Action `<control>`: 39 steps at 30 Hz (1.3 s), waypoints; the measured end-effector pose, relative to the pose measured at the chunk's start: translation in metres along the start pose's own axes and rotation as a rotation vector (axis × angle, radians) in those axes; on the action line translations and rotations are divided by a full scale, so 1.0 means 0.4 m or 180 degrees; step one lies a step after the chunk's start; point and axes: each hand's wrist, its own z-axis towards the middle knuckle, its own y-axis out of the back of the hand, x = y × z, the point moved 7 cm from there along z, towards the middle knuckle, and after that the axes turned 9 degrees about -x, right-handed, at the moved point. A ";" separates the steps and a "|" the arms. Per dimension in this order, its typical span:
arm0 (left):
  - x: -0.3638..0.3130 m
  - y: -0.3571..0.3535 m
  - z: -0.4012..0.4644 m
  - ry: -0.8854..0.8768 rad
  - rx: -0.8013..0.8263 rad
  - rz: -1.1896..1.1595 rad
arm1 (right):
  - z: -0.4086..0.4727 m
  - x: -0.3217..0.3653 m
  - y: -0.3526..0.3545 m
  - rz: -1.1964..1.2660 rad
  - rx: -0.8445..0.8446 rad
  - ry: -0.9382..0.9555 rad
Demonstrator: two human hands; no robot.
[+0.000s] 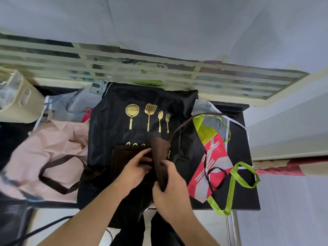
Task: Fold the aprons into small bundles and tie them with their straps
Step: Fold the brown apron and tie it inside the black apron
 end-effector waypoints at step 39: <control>0.036 0.197 0.024 -0.1363 -0.0167 0.3091 | 0.103 -0.130 -0.237 0.0370 0.0565 -0.1538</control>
